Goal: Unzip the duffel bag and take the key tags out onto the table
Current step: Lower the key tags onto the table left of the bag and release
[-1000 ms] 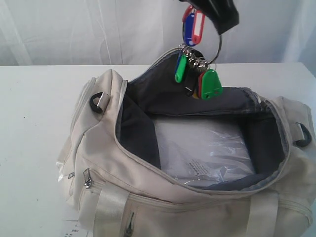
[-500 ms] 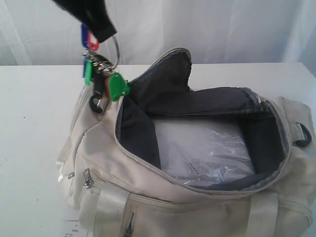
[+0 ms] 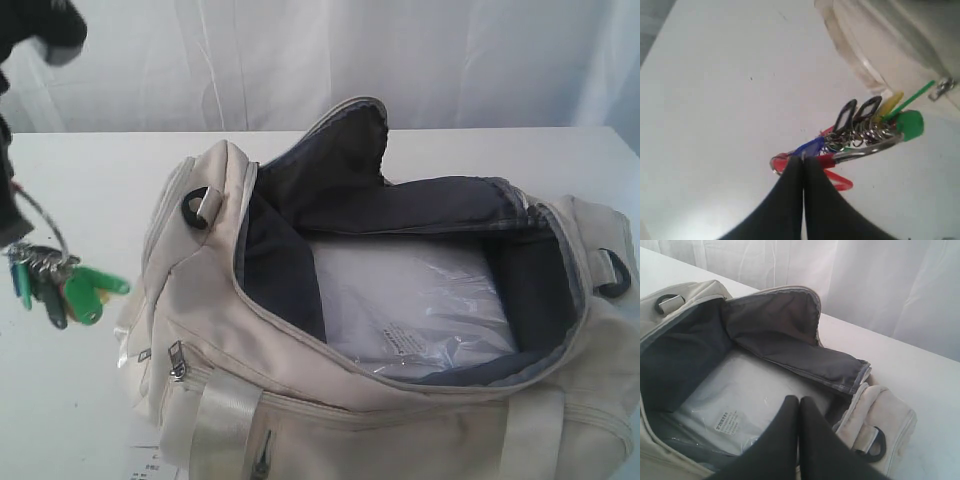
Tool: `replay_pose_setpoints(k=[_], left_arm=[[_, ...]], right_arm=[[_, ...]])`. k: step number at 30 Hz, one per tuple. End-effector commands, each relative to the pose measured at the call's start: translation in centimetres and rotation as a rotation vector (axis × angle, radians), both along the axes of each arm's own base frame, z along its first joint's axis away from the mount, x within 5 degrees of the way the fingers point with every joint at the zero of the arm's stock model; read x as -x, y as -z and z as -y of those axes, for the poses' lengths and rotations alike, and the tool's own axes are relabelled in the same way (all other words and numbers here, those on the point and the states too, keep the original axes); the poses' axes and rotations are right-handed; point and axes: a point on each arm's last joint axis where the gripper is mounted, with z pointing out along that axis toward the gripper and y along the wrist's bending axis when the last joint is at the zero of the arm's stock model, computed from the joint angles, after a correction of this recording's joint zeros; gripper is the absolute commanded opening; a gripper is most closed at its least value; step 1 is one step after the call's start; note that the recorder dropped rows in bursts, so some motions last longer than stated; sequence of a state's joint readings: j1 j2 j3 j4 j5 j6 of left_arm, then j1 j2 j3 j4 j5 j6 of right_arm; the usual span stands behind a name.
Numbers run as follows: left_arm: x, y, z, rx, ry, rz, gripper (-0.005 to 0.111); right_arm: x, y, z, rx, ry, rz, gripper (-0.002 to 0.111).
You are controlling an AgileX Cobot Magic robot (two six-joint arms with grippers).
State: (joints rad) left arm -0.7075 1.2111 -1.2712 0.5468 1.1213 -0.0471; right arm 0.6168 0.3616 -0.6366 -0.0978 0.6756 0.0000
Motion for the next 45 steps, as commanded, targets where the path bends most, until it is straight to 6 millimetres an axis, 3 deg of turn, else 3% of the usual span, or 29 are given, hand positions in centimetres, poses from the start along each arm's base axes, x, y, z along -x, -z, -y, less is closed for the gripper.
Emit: replay_pose_setpoints(k=[1, 9, 17, 28, 32, 40, 42, 45], left_arm=[[-0.1, 3.8, -1.3, -0.030, -0.026, -0.042, 0.000], [-0.6, 10.7, -1.2, 0.032, 0.099, -0.003, 0.000], [-1.5, 11.6, 0.6, 0.141, 0.315, 0.202, 0.000], [-4.8, 16.8, 0.0, 0.028, 0.271, 0.050, 0.000], [-5.0, 16.8, 0.2, 0.033, 0.276, 0.054, 0.002], [-5.3, 15.1, -0.4, 0.010, 0.130, -0.007, 0.056], [-5.1, 14.0, -0.5, 0.026, 0.087, -0.013, 0.060], [-4.5, 12.2, -0.8, 0.078, 0.027, -0.019, 0.056]], right_arm=[[-0.3, 0.9, -0.2, 0.000, 0.000, 0.011, 0.000], [-0.4, 1.0, -0.4, -0.016, -0.006, 0.027, 0.000], [-0.5, 0.7, -0.4, -0.034, -0.009, 0.055, 0.000], [-0.7, 1.3, -0.6, -0.038, -0.009, 0.055, 0.000], [-0.7, 1.3, -0.6, -0.035, -0.010, 0.057, 0.000], [-0.8, 1.8, -0.7, -0.026, -0.014, 0.058, 0.000], [-0.8, 1.8, -0.7, -0.027, -0.014, 0.059, 0.000], [-0.8, 1.8, -0.7, -0.027, -0.014, 0.059, 0.000]])
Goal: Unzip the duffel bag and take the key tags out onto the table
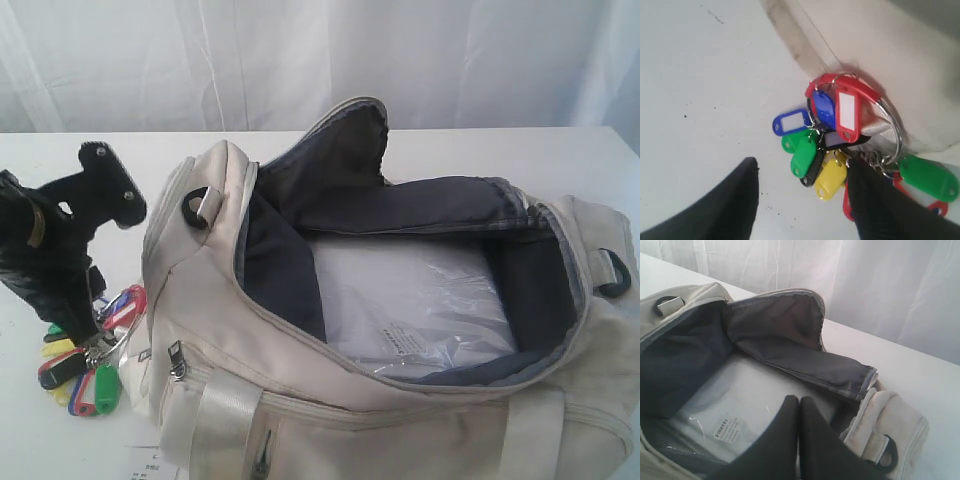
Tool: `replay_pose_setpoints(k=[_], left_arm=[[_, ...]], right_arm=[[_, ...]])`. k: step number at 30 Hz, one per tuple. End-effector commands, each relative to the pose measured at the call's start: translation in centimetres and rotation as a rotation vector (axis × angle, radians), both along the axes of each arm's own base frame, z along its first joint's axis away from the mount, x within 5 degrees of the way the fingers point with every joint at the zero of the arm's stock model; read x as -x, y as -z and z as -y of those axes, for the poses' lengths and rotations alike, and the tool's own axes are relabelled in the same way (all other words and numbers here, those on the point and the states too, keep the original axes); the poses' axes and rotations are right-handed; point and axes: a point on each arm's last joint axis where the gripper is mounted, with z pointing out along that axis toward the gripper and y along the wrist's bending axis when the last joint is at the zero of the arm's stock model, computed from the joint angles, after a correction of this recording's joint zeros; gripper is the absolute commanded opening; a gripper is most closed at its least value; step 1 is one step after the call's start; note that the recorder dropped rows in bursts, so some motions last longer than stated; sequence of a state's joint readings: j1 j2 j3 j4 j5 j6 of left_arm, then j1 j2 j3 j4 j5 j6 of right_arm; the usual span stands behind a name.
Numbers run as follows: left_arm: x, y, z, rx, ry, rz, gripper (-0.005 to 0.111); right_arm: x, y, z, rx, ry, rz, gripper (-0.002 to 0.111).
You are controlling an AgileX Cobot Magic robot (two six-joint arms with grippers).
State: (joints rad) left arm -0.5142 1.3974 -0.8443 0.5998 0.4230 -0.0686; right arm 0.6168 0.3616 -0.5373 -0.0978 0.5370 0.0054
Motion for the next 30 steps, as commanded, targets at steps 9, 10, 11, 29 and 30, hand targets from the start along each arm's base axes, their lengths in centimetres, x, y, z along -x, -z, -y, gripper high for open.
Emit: replay_pose_setpoints(k=[9, 10, 11, 29, 30], left_arm=[[5.6, -6.8, -2.1, 0.264, -0.205, -0.049, 0.016], [6.3, -7.2, -2.2, 0.298, -0.215, -0.061, 0.010], [6.9, -7.6, -2.3, 0.325, -0.222, -0.073, 0.004], [13.5, -12.7, -4.4, 0.675, -0.158, 0.077, 0.000], [13.5, -12.7, -4.4, 0.675, -0.158, 0.077, 0.000]], right_arm=[[0.0, -0.2, 0.0, -0.004, -0.003, 0.027, 0.000], [0.0, -0.2, 0.0, -0.004, -0.003, 0.027, 0.000], [0.0, -0.2, 0.0, -0.004, -0.003, 0.027, 0.000], [0.0, -0.1, 0.0, -0.001, -0.002, 0.024, 0.000], [0.0, -0.1, 0.0, -0.001, -0.002, 0.024, 0.000]])
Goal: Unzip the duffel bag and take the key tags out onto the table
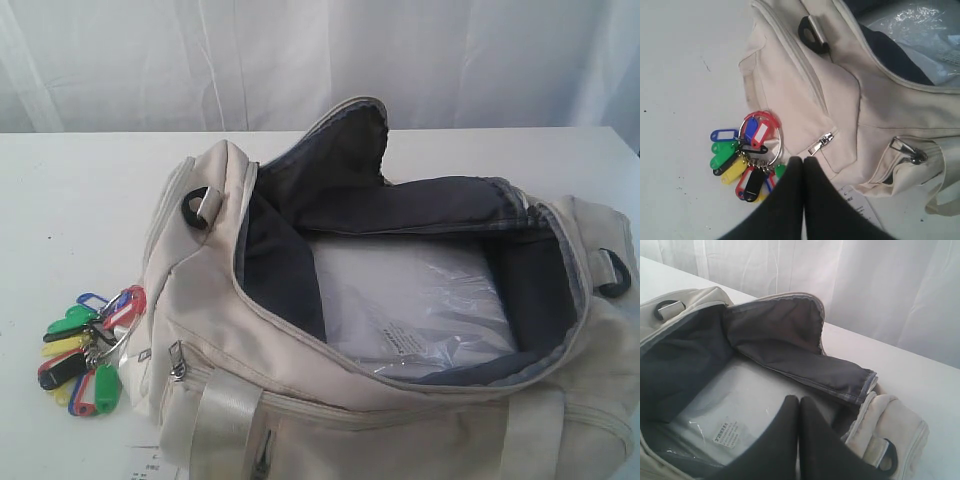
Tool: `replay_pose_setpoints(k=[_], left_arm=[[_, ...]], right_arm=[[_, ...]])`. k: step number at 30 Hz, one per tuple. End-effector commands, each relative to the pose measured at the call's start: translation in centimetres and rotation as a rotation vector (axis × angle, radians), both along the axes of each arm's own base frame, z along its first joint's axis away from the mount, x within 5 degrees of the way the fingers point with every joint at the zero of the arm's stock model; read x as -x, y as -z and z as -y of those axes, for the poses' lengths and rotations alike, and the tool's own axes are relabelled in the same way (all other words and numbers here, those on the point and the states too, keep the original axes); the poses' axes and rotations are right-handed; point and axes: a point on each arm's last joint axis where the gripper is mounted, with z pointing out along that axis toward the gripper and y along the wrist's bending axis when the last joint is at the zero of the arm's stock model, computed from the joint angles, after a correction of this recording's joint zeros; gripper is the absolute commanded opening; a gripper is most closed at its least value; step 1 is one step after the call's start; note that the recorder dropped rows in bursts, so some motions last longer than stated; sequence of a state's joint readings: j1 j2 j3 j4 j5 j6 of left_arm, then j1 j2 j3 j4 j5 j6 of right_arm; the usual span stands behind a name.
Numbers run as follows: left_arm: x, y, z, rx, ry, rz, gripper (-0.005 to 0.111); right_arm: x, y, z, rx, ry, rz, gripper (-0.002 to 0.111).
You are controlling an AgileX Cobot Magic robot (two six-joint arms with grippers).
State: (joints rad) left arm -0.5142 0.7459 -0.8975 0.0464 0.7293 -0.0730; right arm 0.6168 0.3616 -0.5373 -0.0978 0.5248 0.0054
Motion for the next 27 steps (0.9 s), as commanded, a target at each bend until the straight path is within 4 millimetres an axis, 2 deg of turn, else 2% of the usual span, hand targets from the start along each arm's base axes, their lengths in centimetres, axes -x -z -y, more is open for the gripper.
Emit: replay_pose_setpoints(k=[1, 20, 23, 27], left_arm=[[0.3, -0.3, -0.1, 0.017, -0.001, 0.005, 0.000], [0.7, -0.5, -0.4, 0.025, -0.002, 0.022, 0.000], [1.1, -0.8, -0.9, 0.038, -0.026, 0.048, 0.000], [1.8, -1.4, -2.6, 0.059, -0.143, 0.100, 0.000]], right_arm=[[0.0, 0.0, 0.1, 0.006, -0.001, 0.014, 0.000], [0.0, 0.0, 0.1, 0.006, -0.001, 0.014, 0.000], [0.0, 0.0, 0.1, 0.006, -0.001, 0.014, 0.000], [0.0, 0.0, 0.1, 0.006, -0.001, 0.014, 0.000]])
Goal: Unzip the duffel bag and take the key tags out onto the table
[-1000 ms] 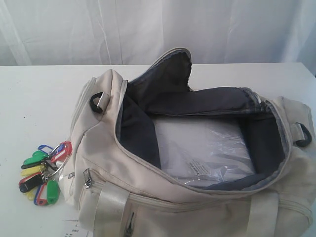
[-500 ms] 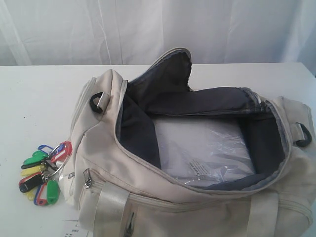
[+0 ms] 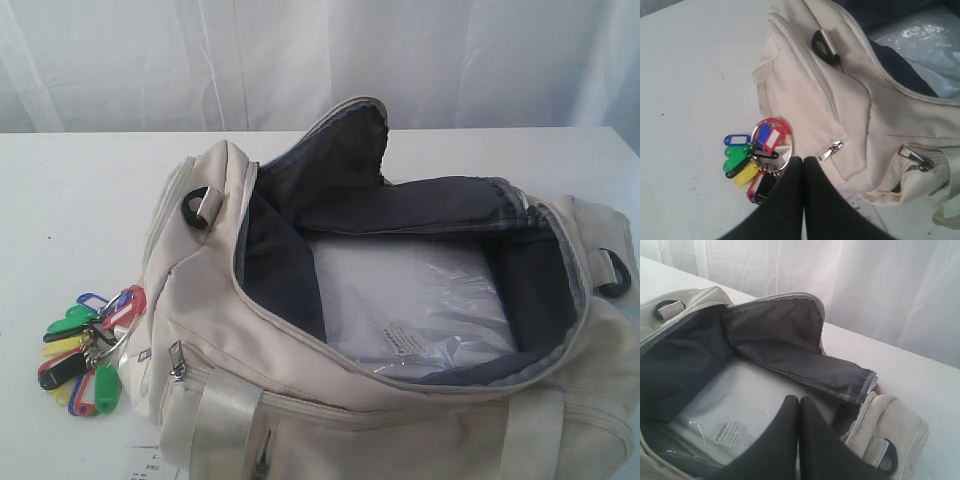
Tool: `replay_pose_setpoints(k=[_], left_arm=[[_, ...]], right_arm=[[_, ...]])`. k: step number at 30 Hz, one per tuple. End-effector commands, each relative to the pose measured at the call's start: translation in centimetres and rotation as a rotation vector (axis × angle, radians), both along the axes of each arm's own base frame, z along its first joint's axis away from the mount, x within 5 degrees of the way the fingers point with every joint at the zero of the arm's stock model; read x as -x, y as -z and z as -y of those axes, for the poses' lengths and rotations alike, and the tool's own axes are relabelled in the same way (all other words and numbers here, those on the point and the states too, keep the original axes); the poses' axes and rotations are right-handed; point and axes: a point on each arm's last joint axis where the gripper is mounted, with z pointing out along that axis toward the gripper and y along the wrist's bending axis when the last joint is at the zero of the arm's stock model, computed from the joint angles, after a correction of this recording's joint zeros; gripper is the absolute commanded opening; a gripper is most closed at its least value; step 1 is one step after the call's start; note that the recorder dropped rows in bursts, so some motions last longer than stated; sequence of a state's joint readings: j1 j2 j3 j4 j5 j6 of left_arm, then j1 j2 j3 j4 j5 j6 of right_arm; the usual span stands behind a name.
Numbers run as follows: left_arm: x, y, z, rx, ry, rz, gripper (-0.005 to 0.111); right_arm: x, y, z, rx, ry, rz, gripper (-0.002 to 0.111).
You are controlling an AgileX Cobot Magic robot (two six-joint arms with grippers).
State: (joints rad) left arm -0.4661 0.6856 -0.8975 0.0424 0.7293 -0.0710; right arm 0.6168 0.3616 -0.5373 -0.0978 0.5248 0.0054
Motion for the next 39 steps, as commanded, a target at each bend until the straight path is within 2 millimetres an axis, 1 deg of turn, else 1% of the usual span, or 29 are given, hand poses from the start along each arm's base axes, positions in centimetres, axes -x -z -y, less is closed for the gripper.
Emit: replay_pose_setpoints(k=[1, 5, 10, 14, 17, 26, 29, 33, 35, 38, 39], left_arm=[[1.1, -0.9, -2.0, 0.036, -0.136, 0.066, 0.000], [2.9, -1.6, -3.6, 0.060, -0.271, 0.150, 0.000], [6.5, -2.4, -4.8, 0.088, -0.383, 0.292, 0.000], [9.8, -2.6, -5.0, 0.112, -0.423, 0.415, 0.000], [11.8, -2.6, -5.1, 0.125, -0.443, 0.492, 0.000], [16.5, -1.8, -4.9, 0.158, -0.463, 0.671, 0.000], [15.5, -0.6, -4.9, 0.147, -0.466, 0.624, 0.000], [13.2, 2.2, -5.0, 0.122, -0.472, 0.510, 0.000], [11.9, 4.1, -5.0, 0.105, -0.475, 0.437, 0.000], [10.0, 7.8, -5.1, 0.073, -0.478, 0.304, 0.000], [9.6, 8.8, -5.1, 0.065, -0.479, 0.272, 0.000]], right_arm=[[0.0, 0.0, 0.1, 0.006, -0.001, 0.014, 0.000], [0.0, 0.0, 0.1, 0.006, -0.001, 0.014, 0.000], [0.0, 0.0, 0.1, 0.006, -0.001, 0.014, 0.000], [0.0, 0.0, 0.1, 0.006, -0.001, 0.014, 0.000], [0.0, 0.0, 0.1, 0.006, -0.001, 0.014, 0.000], [0.0, 0.0, 0.1, 0.006, -0.001, 0.014, 0.000], [0.0, 0.0, 0.1, 0.006, -0.001, 0.014, 0.000], [0.0, 0.0, 0.0, 0.005, -0.001, 0.015, 0.000], [0.0, 0.0, 0.0, 0.005, -0.001, 0.015, 0.000], [0.0, 0.0, 0.0, 0.005, -0.001, 0.015, 0.000], [0.0, 0.0, 0.0, 0.005, -0.001, 0.015, 0.000]])
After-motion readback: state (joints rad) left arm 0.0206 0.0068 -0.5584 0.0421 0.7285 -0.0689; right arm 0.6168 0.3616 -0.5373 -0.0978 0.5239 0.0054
